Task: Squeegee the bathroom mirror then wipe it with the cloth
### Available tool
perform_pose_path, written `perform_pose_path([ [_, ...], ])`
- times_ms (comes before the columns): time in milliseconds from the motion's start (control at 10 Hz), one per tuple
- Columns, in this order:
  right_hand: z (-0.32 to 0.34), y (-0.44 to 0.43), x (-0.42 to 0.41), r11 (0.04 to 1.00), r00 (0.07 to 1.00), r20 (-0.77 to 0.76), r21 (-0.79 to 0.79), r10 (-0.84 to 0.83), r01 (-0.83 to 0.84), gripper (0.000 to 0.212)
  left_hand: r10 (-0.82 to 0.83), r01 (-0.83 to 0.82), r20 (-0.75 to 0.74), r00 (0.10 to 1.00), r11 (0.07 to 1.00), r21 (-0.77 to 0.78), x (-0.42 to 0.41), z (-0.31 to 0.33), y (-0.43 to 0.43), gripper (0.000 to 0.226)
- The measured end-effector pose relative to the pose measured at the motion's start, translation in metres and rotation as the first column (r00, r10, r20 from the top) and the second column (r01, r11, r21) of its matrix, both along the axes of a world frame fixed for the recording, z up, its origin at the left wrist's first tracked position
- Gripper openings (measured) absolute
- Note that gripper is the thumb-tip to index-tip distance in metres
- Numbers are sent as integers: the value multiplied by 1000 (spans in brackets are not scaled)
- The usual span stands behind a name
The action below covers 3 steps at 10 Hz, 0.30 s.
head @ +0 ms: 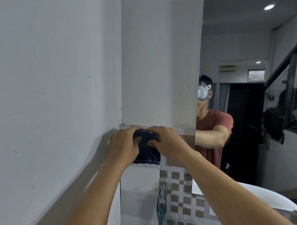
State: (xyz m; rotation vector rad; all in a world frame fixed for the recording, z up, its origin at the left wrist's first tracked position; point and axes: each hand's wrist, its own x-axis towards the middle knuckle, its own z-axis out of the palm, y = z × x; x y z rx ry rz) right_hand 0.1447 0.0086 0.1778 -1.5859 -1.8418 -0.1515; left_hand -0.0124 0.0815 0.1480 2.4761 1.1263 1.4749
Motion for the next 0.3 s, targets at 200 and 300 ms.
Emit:
perform_pose_path([
  [200, -4, -17, -1, 997, 997, 35, 15, -74, 74, 44, 48, -52, 74, 996, 997, 59, 0, -3, -19, 34],
  [300, -2, -37, 6, 991, 992, -22, 40, -128, 128, 43, 38, -64, 278, 960, 995, 82, -7, -8, -49, 32],
])
